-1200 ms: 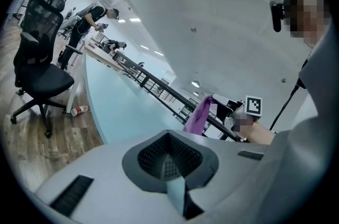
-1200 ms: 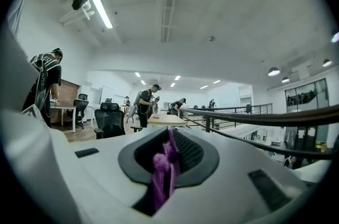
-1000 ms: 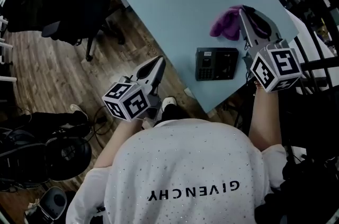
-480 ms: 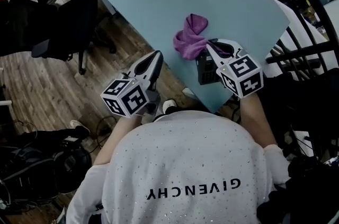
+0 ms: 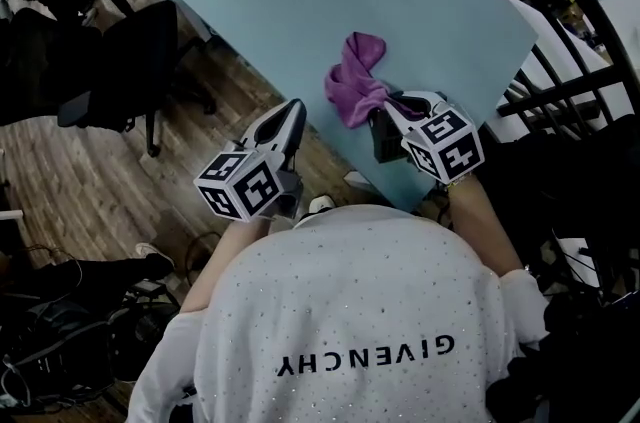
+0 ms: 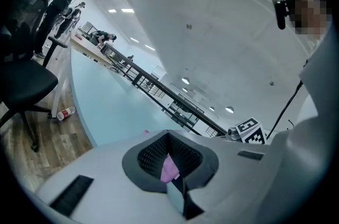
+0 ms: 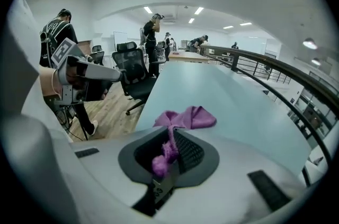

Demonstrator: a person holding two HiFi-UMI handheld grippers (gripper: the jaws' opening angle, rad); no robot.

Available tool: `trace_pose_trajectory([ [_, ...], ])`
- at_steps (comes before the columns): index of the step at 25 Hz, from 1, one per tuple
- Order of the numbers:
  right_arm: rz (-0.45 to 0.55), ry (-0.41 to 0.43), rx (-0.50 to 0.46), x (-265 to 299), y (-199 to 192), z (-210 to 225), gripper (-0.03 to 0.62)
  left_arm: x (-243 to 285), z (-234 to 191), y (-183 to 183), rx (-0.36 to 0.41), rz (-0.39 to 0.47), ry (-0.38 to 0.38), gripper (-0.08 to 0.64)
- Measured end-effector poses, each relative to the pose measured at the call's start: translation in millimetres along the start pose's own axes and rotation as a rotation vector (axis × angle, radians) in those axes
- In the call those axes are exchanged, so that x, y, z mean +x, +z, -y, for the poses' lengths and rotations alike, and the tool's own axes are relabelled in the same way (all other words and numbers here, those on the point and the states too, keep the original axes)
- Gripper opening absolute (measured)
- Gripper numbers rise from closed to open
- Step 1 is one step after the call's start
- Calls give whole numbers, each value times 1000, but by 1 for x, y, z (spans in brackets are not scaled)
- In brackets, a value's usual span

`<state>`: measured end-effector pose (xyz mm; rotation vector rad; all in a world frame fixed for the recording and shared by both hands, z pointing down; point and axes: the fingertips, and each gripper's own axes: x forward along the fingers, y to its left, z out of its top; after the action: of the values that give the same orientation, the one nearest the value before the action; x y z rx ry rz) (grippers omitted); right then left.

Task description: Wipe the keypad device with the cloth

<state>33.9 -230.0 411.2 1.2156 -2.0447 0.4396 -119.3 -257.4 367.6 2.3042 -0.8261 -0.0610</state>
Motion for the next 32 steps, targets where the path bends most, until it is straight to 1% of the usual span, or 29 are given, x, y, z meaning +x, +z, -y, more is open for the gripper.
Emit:
trace_pose_trajectory([
  [2, -3, -14, 9, -1, -2, 3, 31, -1, -1, -2, -4, 5, -3, 0],
  [5, -14, -55, 3, -3, -8, 12, 31, -1, -2, -4, -13, 8, -7, 0],
  [11, -31, -125, 46, -12, -20, 40, 31, 2, 0, -5, -19, 11, -15, 0],
  [18, -23, -198, 141, -26, -37, 75, 31, 4, -4, -8, -29, 10, -1, 0],
  [23, -25, -264, 176, -35, -51, 97, 31, 7, -4, -21, -34, -18, -8, 0],
  [29, -35, -327, 212, -45, -58, 120, 31, 13, -5, -20, -42, -33, -3, 1],
  [31, -27, -354, 243, -49, -61, 127, 31, 14, -6, -19, -43, -35, 2, 0],
  [32, -7, -360, 273, -51, -61, 129, 31, 15, -4, -19, -42, -36, 3, 1],
])
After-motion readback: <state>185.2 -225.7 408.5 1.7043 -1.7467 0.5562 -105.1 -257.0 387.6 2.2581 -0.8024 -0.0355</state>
